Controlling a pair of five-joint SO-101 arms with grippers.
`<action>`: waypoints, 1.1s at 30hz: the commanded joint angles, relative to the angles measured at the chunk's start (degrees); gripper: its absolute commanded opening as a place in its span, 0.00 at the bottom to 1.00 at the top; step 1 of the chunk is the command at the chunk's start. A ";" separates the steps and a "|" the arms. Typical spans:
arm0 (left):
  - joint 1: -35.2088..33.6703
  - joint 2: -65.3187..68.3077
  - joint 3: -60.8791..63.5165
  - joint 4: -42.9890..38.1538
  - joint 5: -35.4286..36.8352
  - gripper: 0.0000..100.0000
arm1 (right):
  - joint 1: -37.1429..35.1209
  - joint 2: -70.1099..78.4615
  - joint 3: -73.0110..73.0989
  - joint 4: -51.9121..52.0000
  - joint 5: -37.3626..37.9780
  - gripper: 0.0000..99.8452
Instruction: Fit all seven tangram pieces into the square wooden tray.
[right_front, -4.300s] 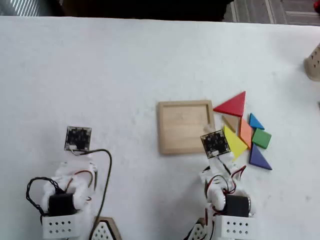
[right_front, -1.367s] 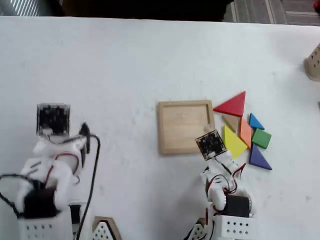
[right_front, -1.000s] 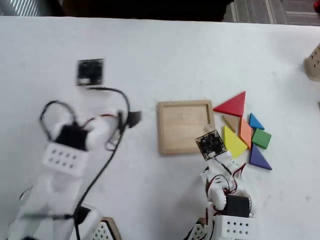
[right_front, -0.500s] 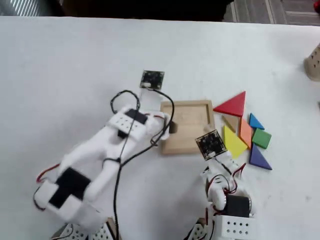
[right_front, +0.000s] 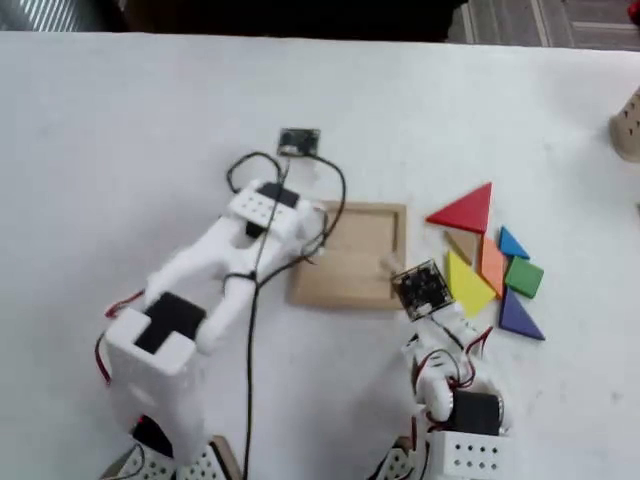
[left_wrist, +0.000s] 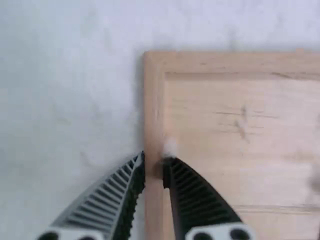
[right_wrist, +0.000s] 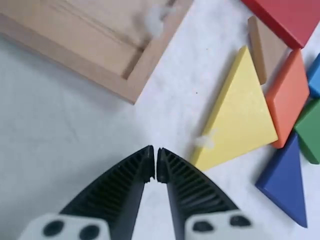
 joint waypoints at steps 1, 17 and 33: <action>-5.85 0.13 -1.67 4.57 0.00 0.02 | 0.48 -0.75 0.26 -0.40 0.70 0.02; -15.96 -0.04 -5.01 16.18 -9.49 0.12 | 0.48 -0.75 0.26 -0.40 0.79 0.02; -8.84 -39.25 23.38 6.33 -14.33 0.32 | 0.31 -0.75 0.26 -0.48 0.88 0.02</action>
